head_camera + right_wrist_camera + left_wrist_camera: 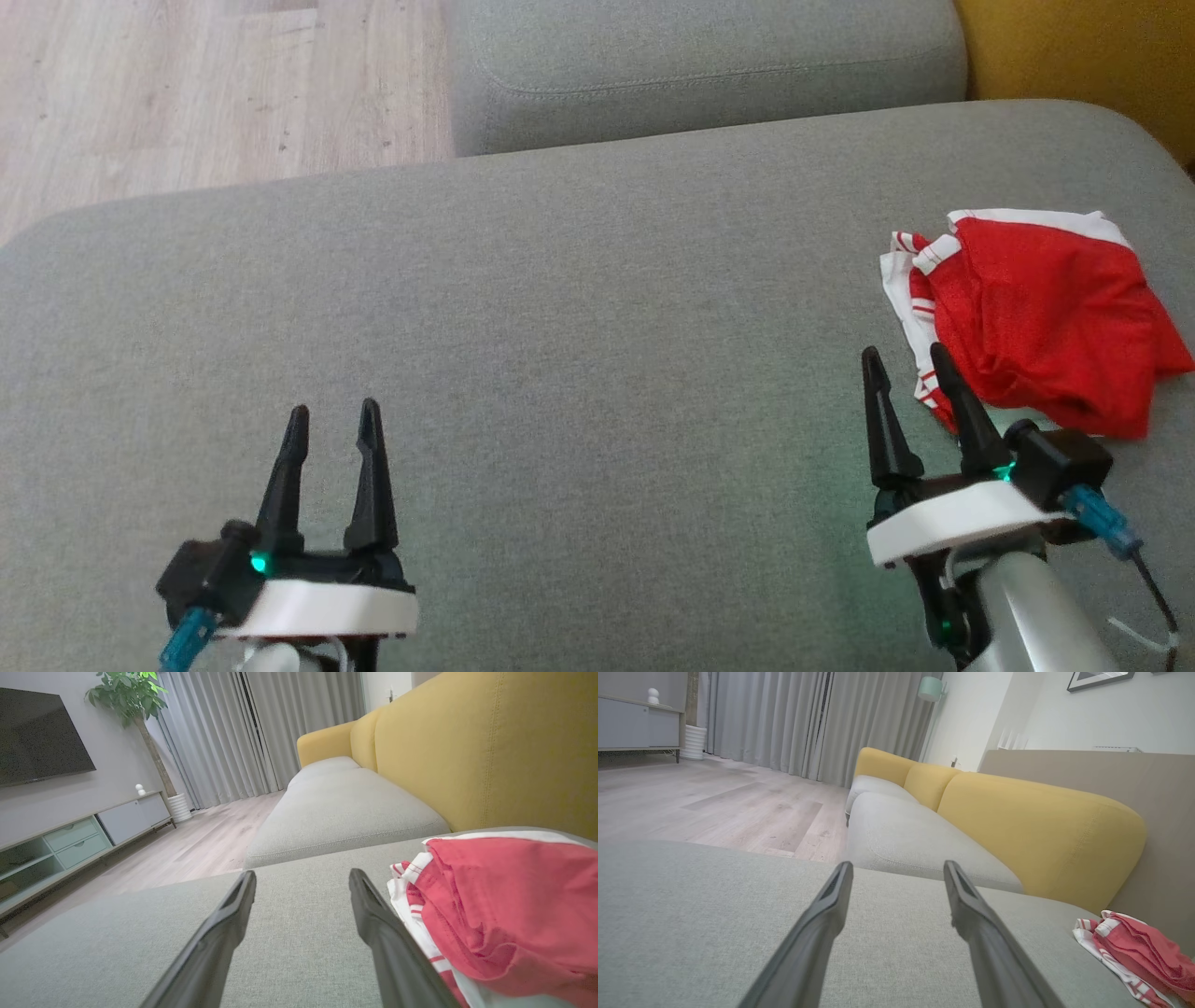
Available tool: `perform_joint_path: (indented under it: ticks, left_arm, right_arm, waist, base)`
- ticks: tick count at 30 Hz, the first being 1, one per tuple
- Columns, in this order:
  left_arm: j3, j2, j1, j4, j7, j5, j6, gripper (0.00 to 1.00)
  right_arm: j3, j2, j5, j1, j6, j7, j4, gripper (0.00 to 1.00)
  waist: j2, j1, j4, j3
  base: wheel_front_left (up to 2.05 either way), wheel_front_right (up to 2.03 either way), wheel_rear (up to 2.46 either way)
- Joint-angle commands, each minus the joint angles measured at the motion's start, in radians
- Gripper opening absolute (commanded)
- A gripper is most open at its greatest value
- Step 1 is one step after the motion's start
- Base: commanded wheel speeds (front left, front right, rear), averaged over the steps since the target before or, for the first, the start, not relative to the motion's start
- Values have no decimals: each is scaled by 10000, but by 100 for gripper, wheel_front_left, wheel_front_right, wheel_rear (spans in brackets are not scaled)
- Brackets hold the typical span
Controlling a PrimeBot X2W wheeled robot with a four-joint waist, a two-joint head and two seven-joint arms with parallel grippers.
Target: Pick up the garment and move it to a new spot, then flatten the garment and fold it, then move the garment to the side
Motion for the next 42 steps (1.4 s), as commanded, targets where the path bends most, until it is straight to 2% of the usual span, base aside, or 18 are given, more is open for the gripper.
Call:
perform_joint_path:
  ticks: [1, 2, 5, 42]
  left_arm:
    - [362, 35, -339, -274, -78, -66, 25, 100]
    - [-1, 0, 0, 19, 0, 3, 0, 0]
    - [-32, -9, 86, 426, 66, -34, -1, 0]
    - [672, 33, -226, 494, 1138, -3878, -77, 0]
  right_arm:
    - [232, 16, 54, -339, -7, -108, -360, 100]
    - [2, 0, 13, 1, 2, 0, -1, 0]
    - [20, 4, 46, 147, 2, 12, 355, 0]
    - [-534, -112, 4273, 185, -1, 990, -104, 0]
  waist:
    - [0, -1, 2, -8]
    - [0, 0, 2, -9]
    - [0, 0, 2, -12]
    - [0, 0, 120, -68]
  base:
    - [0, 0, 0]
    - [0, 0, 0]
    - [0, 0, 0]
    - [0, 0, 0]
